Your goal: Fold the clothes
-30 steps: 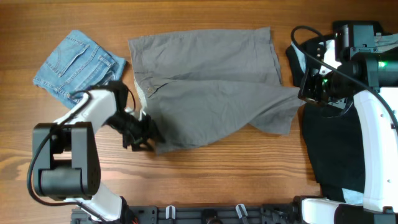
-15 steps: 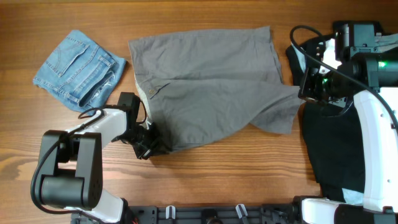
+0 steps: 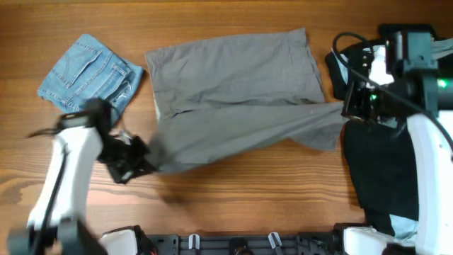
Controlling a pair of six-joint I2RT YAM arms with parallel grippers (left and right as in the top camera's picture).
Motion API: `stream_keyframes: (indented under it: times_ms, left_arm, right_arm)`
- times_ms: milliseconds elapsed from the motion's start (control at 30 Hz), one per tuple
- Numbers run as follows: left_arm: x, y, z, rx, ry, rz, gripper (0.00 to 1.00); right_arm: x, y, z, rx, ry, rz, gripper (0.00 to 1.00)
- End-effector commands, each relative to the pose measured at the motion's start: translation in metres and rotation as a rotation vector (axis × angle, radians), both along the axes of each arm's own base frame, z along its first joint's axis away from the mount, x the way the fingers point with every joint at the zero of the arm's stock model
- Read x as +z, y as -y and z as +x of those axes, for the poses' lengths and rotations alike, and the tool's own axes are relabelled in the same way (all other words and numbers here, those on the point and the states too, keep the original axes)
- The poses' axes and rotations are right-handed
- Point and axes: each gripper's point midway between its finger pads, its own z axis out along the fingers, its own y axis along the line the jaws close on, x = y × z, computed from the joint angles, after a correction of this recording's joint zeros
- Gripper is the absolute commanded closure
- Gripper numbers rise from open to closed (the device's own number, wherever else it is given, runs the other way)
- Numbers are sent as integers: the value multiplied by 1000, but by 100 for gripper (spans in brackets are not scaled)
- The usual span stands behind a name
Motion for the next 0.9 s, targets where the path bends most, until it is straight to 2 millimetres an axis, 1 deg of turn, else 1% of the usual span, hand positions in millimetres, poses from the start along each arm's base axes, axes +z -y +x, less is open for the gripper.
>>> stream_keyframes:
  times_ms: [0,100,167,200,233,300,333,467,567,633,733,800,867]
  left_arm:
    - [60,-47,2,49,219,226,96]
    - [98,-62,-5,102,321,322,96]
    - [118,-68,-9,125,363,356,96]
    - [125,-68,-10,130,375,363,96]
    - [128,-68,-11,131,380,364,96]
    - [126,-68,-10,129,372,362,96]
    - [124,-68,-9,127,357,357,96]
    - [113,-71,-1,116,306,342,96]
    - [107,-75,20,102,322,344,96]
    - [103,-76,42,79,359,348,96]
    - [96,-80,90,53,455,367,96]
    - [90,-82,111,46,486,372,96]
    - [75,-82,135,31,493,369,96]
  right_arm:
    - [33,14,-14,-75,135,-55,96]
    - [52,19,-17,-130,223,-65,96]
    - [62,21,-17,-135,273,-71,96]
    - [65,21,-15,-137,289,-69,96]
    - [66,21,-13,-136,299,-69,96]
    - [66,21,-6,-136,307,-69,96]
    - [64,21,1,-136,303,-69,96]
    - [42,19,25,-124,235,-57,96]
    - [23,17,41,-115,179,-48,96]
    - [13,14,52,-108,157,-32,96]
    - [-2,7,74,-90,141,7,96]
    - [-10,8,87,-91,141,7,96]
    - [-21,3,107,-78,151,35,96]
